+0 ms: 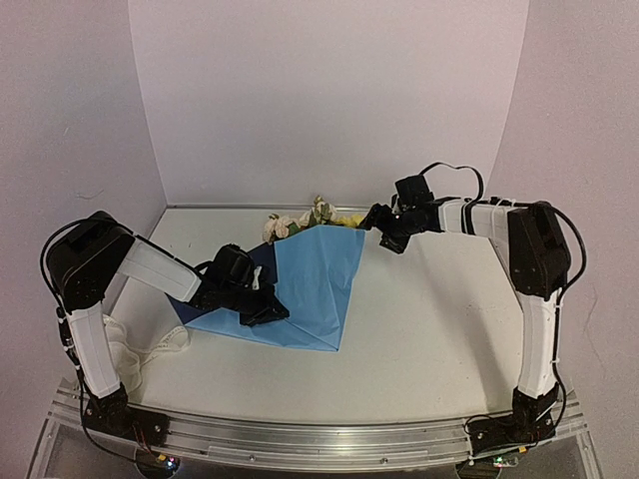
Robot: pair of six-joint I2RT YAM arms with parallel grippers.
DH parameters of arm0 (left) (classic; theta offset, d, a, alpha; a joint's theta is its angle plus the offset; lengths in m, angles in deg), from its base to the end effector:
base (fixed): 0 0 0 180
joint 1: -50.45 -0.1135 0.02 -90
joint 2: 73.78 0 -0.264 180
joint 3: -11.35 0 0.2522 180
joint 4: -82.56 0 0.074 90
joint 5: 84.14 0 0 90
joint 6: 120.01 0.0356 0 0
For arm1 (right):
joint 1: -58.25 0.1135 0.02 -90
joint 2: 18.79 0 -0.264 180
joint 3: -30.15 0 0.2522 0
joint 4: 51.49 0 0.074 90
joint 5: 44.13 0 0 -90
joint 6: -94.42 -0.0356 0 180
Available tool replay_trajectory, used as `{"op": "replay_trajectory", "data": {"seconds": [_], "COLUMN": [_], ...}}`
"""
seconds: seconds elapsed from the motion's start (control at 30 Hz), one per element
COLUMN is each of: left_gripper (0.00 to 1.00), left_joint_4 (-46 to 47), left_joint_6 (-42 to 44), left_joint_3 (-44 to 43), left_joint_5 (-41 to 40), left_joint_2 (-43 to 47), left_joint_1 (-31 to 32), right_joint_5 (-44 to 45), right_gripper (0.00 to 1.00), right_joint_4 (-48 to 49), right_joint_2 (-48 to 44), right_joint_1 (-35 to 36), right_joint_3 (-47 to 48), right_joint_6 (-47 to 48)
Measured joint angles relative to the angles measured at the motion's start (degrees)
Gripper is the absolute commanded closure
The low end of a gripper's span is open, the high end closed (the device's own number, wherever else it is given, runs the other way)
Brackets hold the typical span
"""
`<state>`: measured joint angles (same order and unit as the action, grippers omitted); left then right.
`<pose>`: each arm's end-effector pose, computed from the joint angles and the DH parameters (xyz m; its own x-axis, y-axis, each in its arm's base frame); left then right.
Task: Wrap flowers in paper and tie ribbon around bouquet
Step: Press the fold line of the 2/3-folded wrapping paper.
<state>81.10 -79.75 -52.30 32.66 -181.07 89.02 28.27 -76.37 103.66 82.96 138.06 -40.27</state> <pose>0.2681 -0.2343 0.1166 -0.9725 -0.0957 -0.2125 0.0978 0.6598 -0.7451 0.4399 0.2143 0.2044 -0.8396 0.3516 -0.4142 -0.0284 0.7329 0.6798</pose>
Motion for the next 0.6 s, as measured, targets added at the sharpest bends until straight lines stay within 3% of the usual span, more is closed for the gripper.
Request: {"op": "replay_trajectory", "data": {"seconds": [0.23,0.6], "left_gripper": [1.00,1.00], "left_joint_4": [-1.47,-3.02], "left_joint_6": [0.73,1.53], "left_joint_3": [-1.34,-2.14], "left_joint_5": [0.30,1.03], "left_joint_2": [-0.08,-0.84], "left_joint_1": [-0.08,-1.51], "right_joint_5": [-1.87,-5.78], "right_gripper": [0.26,0.36], "right_joint_4": [5.25,22.35], "right_joint_2": [8.57,9.36], "right_joint_1": [-2.71,-2.15], "right_joint_3": [6.29,-1.61], "right_joint_6": [-3.61,-8.01]}}
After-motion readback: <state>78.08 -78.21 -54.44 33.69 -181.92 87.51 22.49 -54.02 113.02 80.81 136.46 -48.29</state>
